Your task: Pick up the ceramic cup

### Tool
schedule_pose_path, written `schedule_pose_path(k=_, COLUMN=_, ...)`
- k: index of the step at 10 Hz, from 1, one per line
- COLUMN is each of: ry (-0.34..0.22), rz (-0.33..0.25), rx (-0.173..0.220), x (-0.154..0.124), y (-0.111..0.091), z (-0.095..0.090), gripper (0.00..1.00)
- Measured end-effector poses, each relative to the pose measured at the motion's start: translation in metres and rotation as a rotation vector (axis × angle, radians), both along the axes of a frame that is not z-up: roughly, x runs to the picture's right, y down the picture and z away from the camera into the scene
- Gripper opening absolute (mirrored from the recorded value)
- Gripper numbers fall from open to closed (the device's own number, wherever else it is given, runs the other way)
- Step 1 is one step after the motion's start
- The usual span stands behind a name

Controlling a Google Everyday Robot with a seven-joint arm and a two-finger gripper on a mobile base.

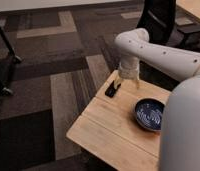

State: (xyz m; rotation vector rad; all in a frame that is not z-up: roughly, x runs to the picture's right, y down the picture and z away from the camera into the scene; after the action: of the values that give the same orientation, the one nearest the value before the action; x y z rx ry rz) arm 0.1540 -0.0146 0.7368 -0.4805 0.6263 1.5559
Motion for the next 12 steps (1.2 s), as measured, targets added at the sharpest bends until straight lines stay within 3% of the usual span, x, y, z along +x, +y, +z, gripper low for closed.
schedule_pose_path(k=6, ry=0.008, rz=0.012, rx=-0.001, x=0.004, y=0.001, z=0.001, gripper=0.65)
schedule_pose_path(k=9, ry=0.114, rz=0.109, rx=0.013, x=0.091, y=-0.004, z=0.011, gripper=0.65)
schedule_pose_path(k=10, ry=0.122, rz=0.119, rx=0.013, x=0.101, y=-0.004, z=0.012, gripper=0.65)
schedule_pose_path(k=12, ry=0.168, rz=0.182, rx=0.018, x=0.156, y=-0.003, z=0.015, gripper=0.65)
